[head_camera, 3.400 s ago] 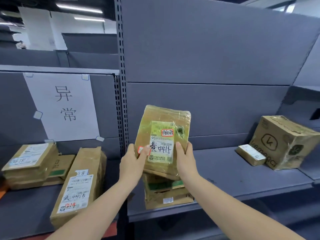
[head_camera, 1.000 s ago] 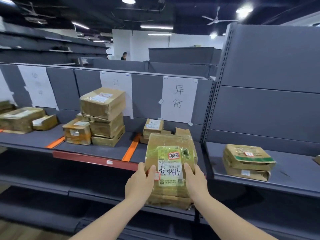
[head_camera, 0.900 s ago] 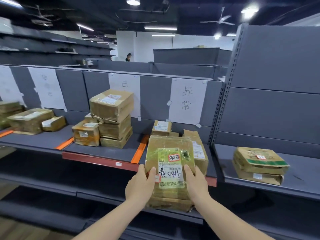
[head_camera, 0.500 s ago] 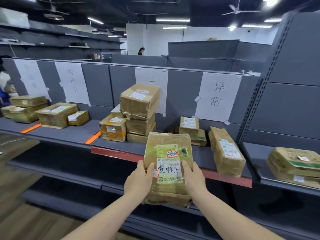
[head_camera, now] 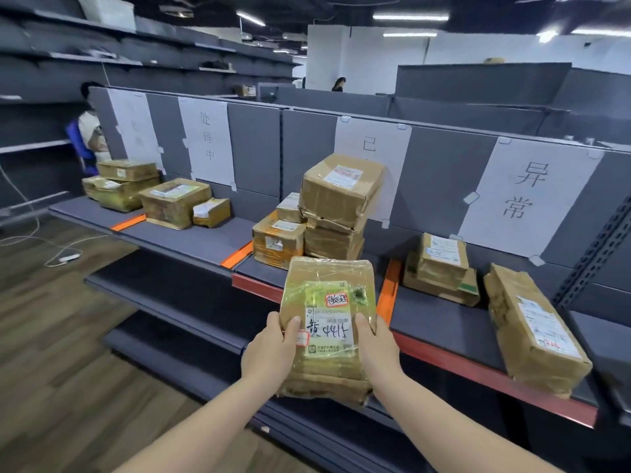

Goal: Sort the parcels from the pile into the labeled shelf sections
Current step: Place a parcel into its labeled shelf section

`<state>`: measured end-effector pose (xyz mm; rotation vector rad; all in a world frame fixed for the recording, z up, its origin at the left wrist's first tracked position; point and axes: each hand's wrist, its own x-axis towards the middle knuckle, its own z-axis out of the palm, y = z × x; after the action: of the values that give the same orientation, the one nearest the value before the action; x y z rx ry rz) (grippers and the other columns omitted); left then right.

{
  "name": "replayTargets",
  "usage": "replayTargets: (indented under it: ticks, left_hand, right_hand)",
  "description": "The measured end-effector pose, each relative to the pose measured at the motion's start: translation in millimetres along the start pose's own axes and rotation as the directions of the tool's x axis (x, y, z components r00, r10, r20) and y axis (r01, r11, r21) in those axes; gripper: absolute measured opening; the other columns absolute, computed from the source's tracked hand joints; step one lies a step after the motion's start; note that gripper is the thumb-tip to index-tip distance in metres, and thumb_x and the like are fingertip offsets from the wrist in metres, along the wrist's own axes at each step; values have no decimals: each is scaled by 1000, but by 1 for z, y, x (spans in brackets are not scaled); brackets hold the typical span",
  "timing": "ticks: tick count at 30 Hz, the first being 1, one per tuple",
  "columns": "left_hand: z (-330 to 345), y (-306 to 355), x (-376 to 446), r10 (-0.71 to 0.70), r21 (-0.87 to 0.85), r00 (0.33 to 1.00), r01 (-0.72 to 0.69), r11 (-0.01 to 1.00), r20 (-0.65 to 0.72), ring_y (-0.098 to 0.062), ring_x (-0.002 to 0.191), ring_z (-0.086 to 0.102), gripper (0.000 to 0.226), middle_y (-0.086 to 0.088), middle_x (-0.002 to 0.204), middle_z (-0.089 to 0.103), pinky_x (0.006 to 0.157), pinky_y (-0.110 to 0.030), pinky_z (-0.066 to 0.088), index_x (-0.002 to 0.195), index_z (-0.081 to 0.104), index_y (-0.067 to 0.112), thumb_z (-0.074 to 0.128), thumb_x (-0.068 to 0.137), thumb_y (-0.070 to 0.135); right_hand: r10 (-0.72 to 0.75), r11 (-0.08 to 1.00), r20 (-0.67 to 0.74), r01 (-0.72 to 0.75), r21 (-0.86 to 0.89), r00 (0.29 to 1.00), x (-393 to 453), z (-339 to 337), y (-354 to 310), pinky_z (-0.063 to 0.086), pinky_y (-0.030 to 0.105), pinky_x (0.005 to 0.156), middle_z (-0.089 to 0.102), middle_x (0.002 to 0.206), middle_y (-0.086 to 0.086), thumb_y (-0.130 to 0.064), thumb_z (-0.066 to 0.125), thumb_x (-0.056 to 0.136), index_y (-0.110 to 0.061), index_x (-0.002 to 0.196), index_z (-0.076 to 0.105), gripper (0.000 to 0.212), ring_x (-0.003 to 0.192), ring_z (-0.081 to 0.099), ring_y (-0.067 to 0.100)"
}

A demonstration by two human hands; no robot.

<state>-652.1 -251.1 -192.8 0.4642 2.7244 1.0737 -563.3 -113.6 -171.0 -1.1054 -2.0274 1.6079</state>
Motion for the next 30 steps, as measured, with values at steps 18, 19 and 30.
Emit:
replayTargets:
  ticks: [18, 19, 30]
  left_hand:
    - [-55, -49, 84, -163, 16, 975, 167, 986, -150, -16, 71, 56, 36, 0, 81, 60, 54, -31, 37, 99, 42, 20, 26, 100, 52]
    - [-60, -55, 90, -166, 9, 974, 169, 986, -152, -17, 72, 57, 36, 0, 82, 60, 55, -32, 39, 99, 43, 20, 26, 100, 52]
    - [-153, -135, 164, -84, 45, 985, 92, 995, -151, -16, 68, 56, 35, 2, 78, 60, 53, -31, 37, 97, 42, 21, 26, 100, 52]
  right_hand:
    - [-78, 997, 193, 80, -4, 978, 80, 116, -38, 40, 32, 91, 58, 129, -2, -37, 39, 102, -23, 136, 51, 39, 118, 52, 21]
    - [-80, 997, 195, 82, 0, 977, 83, 125, -40, 41, 34, 93, 59, 128, -3, -37, 40, 102, -23, 135, 51, 38, 117, 53, 22]
    - [-111, 992, 156, 100, 76, 981, 85, 252, -88, 36, 29, 86, 59, 115, -6, -35, 40, 103, -24, 128, 55, 31, 104, 50, 16]
